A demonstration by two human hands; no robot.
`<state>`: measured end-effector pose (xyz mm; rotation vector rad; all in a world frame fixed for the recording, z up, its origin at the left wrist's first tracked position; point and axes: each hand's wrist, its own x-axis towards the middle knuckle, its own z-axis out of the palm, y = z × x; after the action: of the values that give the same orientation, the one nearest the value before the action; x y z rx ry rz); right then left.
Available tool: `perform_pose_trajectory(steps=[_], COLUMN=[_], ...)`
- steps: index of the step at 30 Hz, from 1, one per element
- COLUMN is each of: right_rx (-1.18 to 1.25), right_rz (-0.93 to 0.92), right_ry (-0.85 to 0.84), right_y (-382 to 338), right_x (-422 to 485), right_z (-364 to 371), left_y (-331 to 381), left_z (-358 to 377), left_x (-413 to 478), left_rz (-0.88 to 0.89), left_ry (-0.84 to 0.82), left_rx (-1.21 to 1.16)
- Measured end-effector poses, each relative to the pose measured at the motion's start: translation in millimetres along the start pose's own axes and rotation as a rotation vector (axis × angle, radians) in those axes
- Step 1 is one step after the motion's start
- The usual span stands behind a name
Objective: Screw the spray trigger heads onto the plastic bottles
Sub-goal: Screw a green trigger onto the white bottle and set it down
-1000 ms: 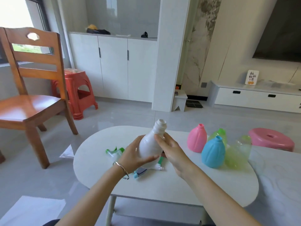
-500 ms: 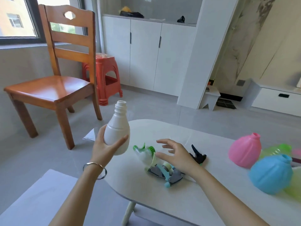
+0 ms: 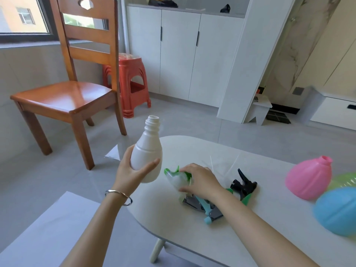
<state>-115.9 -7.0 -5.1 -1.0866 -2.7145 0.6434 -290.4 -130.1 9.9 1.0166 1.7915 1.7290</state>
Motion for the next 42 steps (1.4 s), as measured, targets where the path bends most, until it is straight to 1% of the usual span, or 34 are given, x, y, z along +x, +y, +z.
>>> perform_pose_trajectory(steps=[4,6,7,8,12,15,18,23,26,28,31,37,39,42], right_rx=[-0.17,-0.167,-0.098,0.022,0.652,0.973,1.135,1.429,1.541,1.615,1.692,1.721,1.712,1.654], right_rz=[-0.037,-0.052,-0.053,-0.042,0.019,0.006,-0.026,-0.064,-0.076,-0.082,-0.087,-0.123,-0.116,-0.076], right_ry=[-0.013,0.016,0.055,0.106,0.352,0.458,0.554,0.745,0.889,0.96,0.985,0.949,0.935,0.871], right_y=[-4.3,-5.8,-6.2,-6.6,-11.8,-6.9,6.9,49.2,71.9,81.6,87.7,88.8,86.8,87.4], right_x=[13.4,15.7,16.0,15.6,9.3,-6.4,-33.7,-92.1,-123.0,-135.6,-147.8,-158.3,-157.8,-154.0], right_z=[5.6,5.0,2.4,-2.5,-44.7,-85.4,-120.6,-160.5,-171.9,-177.4,-186.1,-190.3,-188.3,-181.1], left_y=[-1.0,1.6,4.0,6.4,14.1,18.8,26.0,29.6,28.5,30.3,32.7,33.9,35.0,37.7], left_z=[-2.0,-2.4,-2.0,-1.2,4.3,17.2,43.3,93.6,114.4,123.7,131.9,140.4,141.0,141.5], left_x=[-0.4,0.9,2.0,3.2,6.7,4.7,-1.2,-13.1,-17.3,-17.9,-18.1,-25.3,-27.6,-32.3], left_rz=[0.012,0.024,0.031,0.04,0.073,0.084,0.128,0.258,0.246,0.256,0.256,0.258,0.255,0.27], left_ry=[-0.022,-0.021,-0.018,-0.012,0.02,-0.033,-0.097,-0.119,-0.173,-0.181,-0.155,-0.157,-0.161,-0.185], left_rx=[0.02,0.022,0.019,0.015,-0.009,0.005,0.059,0.214,0.234,0.239,0.251,0.307,0.313,0.322])
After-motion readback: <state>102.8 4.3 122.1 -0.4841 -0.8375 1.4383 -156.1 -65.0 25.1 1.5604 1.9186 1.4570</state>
